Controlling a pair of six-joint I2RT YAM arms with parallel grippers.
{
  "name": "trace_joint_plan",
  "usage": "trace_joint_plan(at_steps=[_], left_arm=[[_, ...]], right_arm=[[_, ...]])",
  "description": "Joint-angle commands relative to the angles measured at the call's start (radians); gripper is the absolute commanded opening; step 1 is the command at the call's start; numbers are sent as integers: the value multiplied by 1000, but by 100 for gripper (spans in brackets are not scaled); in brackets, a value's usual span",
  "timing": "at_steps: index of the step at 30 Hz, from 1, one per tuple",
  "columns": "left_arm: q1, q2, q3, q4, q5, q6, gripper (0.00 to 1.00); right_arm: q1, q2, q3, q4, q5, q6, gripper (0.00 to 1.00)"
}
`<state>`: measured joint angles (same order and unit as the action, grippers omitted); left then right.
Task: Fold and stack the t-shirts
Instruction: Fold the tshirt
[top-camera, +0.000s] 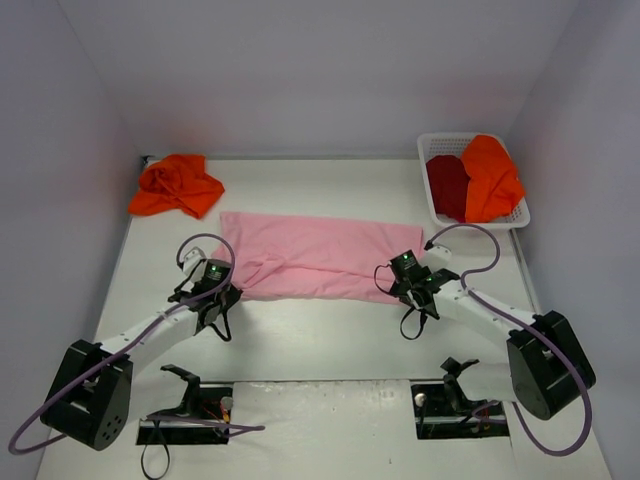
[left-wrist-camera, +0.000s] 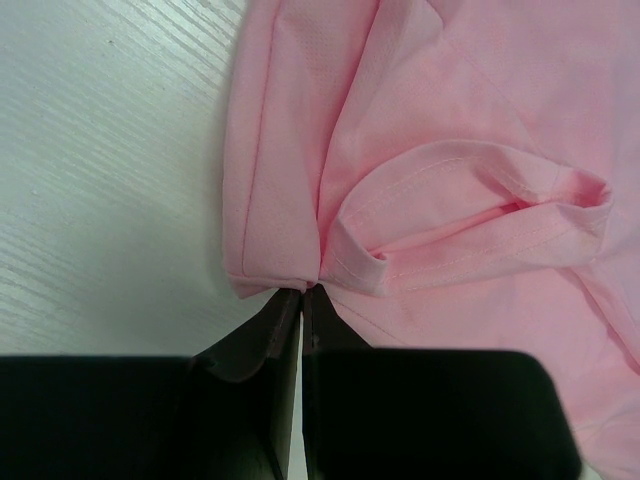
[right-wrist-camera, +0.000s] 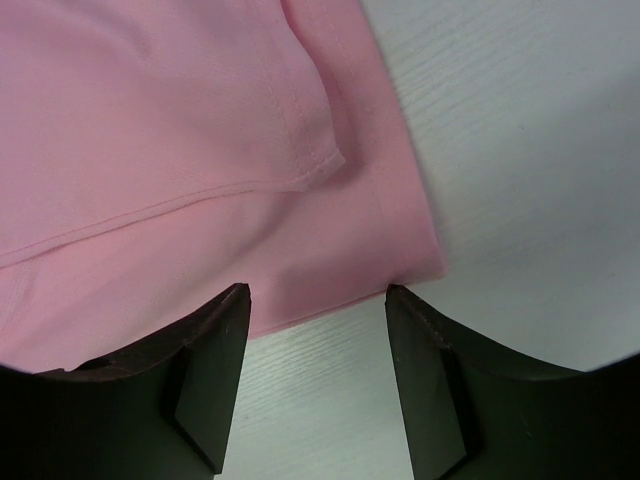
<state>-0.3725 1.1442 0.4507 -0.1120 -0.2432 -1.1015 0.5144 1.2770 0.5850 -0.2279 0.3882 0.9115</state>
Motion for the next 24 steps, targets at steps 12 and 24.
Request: trace_joint_plan(at_steps=[12,24], left_arm=[[37,-17,40,32,-8,28,0],[58,-26,26,37,4,37,0]], right_arm=[[29,27,-5,1,38,44,50],[58,70,9,-5,54,55,21]])
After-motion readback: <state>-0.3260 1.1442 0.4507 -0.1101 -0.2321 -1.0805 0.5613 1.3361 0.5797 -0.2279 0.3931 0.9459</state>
